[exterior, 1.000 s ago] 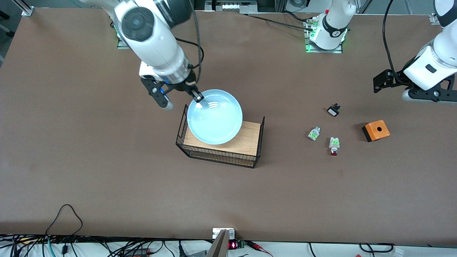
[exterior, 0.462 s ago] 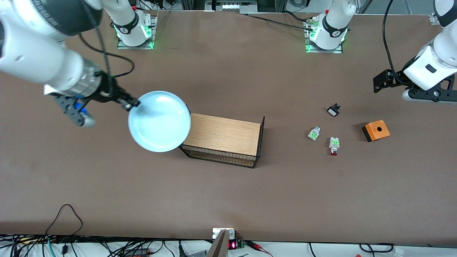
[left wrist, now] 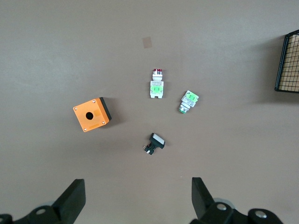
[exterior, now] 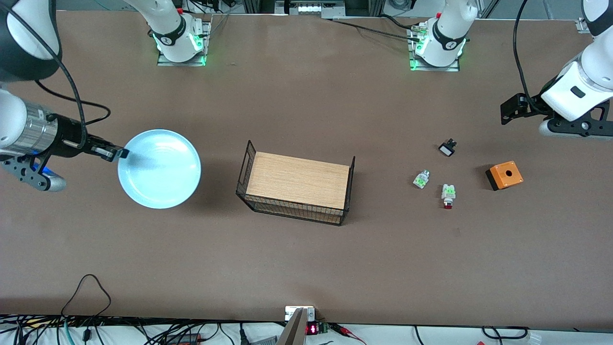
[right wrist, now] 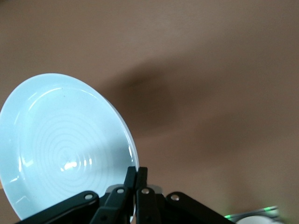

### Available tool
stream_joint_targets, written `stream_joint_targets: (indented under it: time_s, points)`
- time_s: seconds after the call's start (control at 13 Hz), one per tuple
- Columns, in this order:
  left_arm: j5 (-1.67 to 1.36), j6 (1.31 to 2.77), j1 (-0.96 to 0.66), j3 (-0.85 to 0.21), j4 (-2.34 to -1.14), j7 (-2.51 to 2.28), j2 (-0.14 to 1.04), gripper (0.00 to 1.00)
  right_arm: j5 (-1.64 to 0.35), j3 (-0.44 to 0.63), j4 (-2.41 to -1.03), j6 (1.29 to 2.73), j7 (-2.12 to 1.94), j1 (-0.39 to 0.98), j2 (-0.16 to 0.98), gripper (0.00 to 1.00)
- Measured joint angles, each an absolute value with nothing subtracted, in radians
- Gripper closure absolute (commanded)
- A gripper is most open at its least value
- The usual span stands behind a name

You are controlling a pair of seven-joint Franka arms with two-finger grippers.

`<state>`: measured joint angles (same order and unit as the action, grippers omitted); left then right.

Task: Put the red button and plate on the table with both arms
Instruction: 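Lift the plate out of the basket and carry it beside the basket, then lower the plate onto the table and open the right gripper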

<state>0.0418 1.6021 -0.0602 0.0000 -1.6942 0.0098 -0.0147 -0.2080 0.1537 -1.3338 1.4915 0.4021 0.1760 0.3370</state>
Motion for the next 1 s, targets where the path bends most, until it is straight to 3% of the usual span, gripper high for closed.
stream_joint_targets:
  time_s: [0.38, 1.0]
  points:
    - [0.042, 1.602, -0.062, -0.002, -1.694, 0.01, -0.015, 0.0, -0.098, 0.153, -1.543, 1.646, 0.145, 0.121, 0.346, 0.99]
    - [0.042, 1.59, -0.067, -0.004, -1.69, 0.01, -0.016, 0.0, -0.092, 0.153, -2.064, 2.281, -0.193, 0.061, 0.326, 0.97]
